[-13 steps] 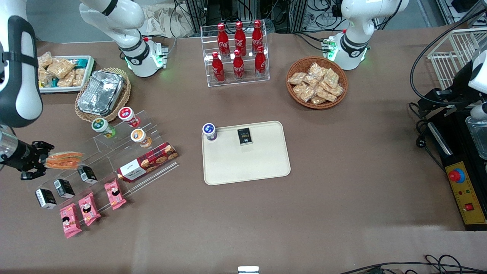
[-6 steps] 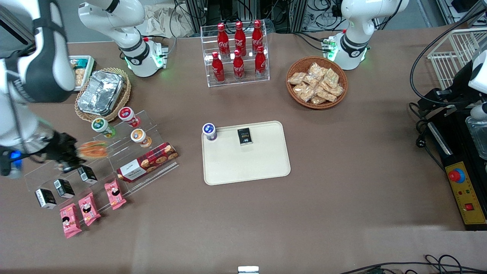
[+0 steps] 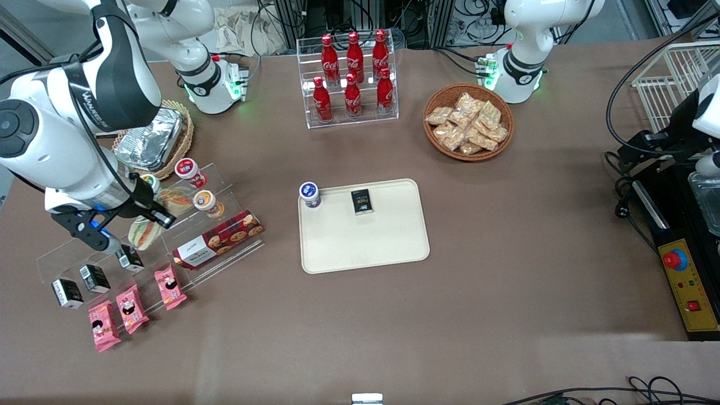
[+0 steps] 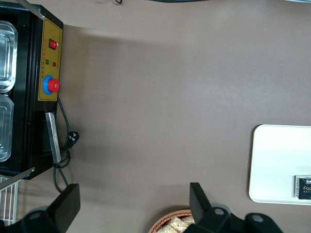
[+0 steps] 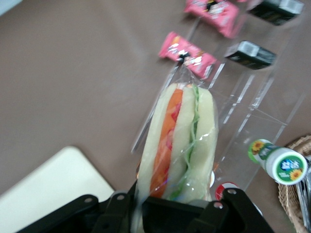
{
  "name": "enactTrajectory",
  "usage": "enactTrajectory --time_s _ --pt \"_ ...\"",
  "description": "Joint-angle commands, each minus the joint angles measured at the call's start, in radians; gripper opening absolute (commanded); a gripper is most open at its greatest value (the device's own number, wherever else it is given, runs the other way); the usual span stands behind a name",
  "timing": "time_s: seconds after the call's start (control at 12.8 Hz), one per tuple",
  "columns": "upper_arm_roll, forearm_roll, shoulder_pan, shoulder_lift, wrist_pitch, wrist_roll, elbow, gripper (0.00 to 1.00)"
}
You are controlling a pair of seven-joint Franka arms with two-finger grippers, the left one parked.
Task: Place sandwich on tray
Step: 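Carry the sandwich with the right gripper over the cream tray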
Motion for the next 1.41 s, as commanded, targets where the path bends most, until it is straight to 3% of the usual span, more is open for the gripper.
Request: enactTrajectory --time_s 0.0,0.31,0.47,0.78,1.33 --pt "-0.006 0.050 0.024 -0.010 -0.021 -0.146 0.021 0.00" --pt "-0.002 0.050 0.138 0.001 -0.021 -0.186 0.038 0.00" --pt "-0.002 0.050 0.190 0.012 -0.013 -0.306 0.038 0.00" --pt "-0.002 0.045 0.311 0.056 0.106 -0.364 0.038 0.00" --pt "-0.002 0.047 0.509 0.239 0.301 -0.752 0.038 0.00"
